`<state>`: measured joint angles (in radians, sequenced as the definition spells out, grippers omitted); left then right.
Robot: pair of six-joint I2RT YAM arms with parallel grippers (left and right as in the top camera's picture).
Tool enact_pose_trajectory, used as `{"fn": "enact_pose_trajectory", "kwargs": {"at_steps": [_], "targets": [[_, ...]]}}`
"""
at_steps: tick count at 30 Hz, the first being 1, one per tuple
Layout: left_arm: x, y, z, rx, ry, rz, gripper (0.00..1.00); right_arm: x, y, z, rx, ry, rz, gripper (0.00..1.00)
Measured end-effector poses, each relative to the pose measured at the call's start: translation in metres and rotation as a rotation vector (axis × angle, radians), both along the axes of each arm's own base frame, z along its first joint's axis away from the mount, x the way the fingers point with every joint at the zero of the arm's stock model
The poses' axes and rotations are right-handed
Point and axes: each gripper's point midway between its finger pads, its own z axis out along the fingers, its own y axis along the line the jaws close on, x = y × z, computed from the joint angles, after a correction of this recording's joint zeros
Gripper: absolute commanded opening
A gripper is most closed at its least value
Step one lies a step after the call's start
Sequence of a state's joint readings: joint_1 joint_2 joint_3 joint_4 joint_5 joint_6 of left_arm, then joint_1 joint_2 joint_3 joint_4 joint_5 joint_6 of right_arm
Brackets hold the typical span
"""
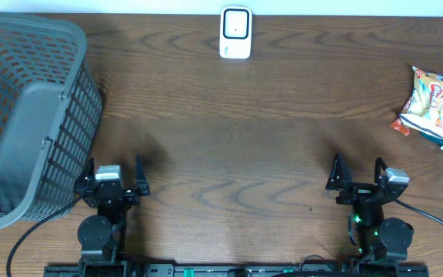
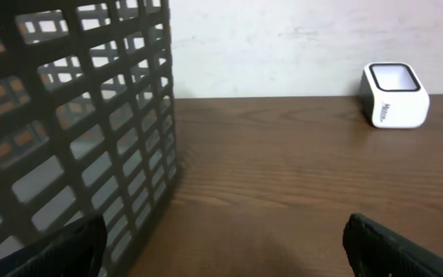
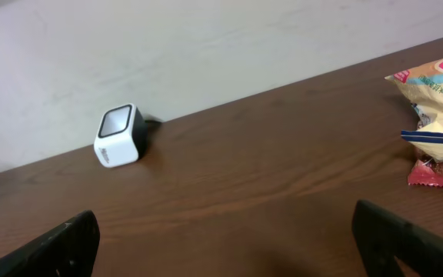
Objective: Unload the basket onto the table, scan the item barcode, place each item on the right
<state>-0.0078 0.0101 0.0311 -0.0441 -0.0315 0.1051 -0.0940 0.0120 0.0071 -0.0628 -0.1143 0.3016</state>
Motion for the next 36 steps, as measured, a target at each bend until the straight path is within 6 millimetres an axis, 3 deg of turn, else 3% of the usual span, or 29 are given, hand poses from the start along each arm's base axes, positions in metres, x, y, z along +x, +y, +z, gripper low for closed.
{"fn": "enact_pose_trajectory", "kwargs": {"at_steps": [20, 28, 36], "targets": [[-0.0001, 0.0015, 0.0000, -0.004, 0.000, 0.007, 0.98, 0.0000, -0.0006, 0.0000, -0.005, 0.000, -0.003, 0.99], [-0.0001, 0.0015, 0.0000, -0.004, 0.000, 0.007, 0.98, 0.0000, -0.0010, -0.0001, -0.218, -0.003, 0.009, 0.99], [-0.0001, 0.0015, 0.0000, -0.004, 0.000, 0.007, 0.98, 0.0000, -0.0010, -0.0001, -0.284, -0.005, 0.013, 0.99]]}}
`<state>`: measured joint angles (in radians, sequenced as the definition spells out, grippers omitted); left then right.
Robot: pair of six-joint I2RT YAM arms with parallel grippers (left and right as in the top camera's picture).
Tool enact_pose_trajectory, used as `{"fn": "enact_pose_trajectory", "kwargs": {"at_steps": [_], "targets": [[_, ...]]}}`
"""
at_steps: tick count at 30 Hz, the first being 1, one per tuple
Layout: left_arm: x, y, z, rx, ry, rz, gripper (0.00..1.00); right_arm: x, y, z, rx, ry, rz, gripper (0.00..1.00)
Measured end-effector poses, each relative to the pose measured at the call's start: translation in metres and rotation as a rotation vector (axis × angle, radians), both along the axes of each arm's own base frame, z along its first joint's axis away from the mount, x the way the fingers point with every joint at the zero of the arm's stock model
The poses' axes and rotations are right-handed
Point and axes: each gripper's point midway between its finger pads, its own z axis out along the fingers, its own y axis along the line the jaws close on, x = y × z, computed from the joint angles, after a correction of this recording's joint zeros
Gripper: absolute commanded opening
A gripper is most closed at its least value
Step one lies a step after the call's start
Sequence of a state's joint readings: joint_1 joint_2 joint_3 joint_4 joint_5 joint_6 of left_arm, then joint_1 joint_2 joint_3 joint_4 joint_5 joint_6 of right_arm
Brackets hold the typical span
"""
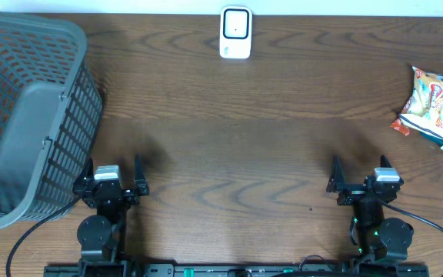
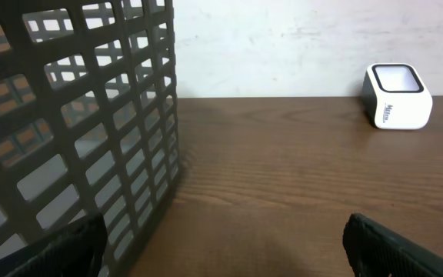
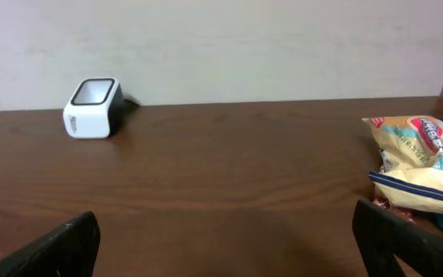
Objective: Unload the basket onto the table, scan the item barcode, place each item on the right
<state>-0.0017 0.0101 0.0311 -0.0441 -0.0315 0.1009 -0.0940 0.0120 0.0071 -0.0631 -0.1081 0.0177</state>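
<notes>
A white barcode scanner [image 1: 235, 32] with a dark window stands at the table's far edge; it also shows in the left wrist view [image 2: 398, 96] and right wrist view [image 3: 93, 107]. Snack packets [image 1: 434, 106] lie in a small pile at the right edge, the top one yellow and white [image 3: 419, 163]. My left gripper [image 1: 111, 178] rests open near the front left, nothing between its fingers. My right gripper [image 1: 358, 178] sits open at the front right, far short of the packets.
A large grey plastic basket [image 1: 28, 115] fills the left side of the table, its lattice wall [image 2: 75, 131] close beside my left gripper. A pale wall runs behind the table's far edge.
My right gripper has swung to face straight down the table; the scanner and packets sit level in its view instead of tilted. The left arm has barely moved.
</notes>
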Motion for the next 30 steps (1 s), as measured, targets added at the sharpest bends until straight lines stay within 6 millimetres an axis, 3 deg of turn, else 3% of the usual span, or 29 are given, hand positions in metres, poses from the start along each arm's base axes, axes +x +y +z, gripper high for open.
{"fn": "enact_pose_trajectory", "kwargs": {"at_steps": [14, 30], "targets": [[0.000, 0.000, 0.000, 0.000, 0.000, 0.000, 0.98, 0.000, 0.000, 0.000, -0.008, 0.000, 0.002, 0.99], [0.000, 0.000, 0.000, 0.000, 0.000, 0.000, 0.98, 0.000, 0.015, 0.000, -0.008, 0.000, 0.063, 0.99]]}}
